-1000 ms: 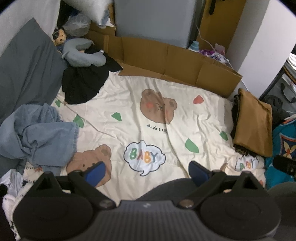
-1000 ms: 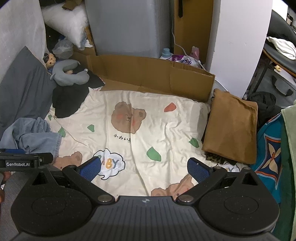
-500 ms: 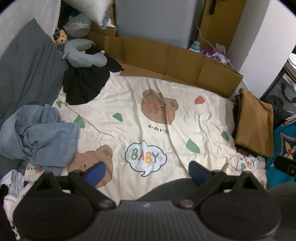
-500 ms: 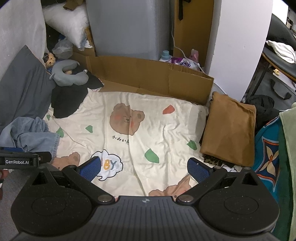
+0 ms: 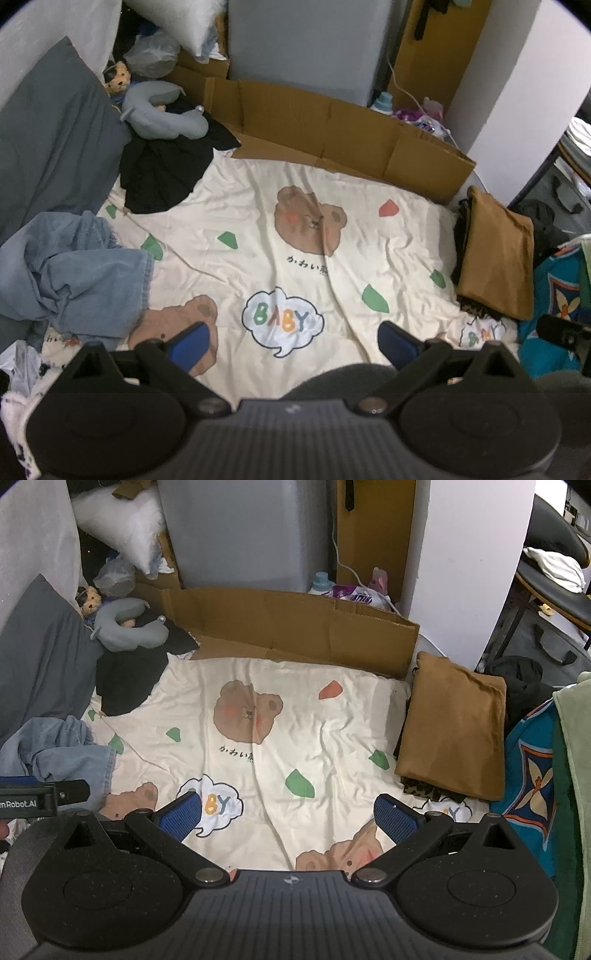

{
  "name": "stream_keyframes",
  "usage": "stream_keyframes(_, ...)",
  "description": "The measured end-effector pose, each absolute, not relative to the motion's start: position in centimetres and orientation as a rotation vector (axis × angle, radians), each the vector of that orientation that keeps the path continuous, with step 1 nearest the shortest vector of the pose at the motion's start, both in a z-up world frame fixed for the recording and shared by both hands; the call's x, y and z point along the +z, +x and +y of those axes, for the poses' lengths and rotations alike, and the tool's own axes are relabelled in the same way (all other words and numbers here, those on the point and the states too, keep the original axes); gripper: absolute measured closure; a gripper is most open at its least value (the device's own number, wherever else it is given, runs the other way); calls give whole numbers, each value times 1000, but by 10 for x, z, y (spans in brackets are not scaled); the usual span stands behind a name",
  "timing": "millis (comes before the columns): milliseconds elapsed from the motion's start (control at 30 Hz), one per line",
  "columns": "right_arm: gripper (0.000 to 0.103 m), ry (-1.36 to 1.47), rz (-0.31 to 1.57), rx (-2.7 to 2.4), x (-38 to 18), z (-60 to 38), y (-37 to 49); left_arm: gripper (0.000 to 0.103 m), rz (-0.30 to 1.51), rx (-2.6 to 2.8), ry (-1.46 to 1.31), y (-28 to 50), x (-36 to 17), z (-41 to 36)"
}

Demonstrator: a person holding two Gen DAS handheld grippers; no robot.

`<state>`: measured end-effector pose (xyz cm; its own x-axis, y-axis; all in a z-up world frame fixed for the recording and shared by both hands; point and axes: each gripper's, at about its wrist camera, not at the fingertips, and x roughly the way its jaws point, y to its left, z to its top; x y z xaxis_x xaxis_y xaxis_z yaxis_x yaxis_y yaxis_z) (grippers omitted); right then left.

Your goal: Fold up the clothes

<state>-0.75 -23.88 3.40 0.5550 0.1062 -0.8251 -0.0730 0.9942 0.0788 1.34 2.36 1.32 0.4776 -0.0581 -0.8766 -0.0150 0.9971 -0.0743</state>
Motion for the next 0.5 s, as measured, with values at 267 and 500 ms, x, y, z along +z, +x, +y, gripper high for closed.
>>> stream_keyframes(267,1,44,908,143,63,-227,-6,4,1053,-44,-85,22,26,31)
stream_keyframes(500,1,73,876,176,81,-220,-9,4,1039,-52,-56,24,40,40)
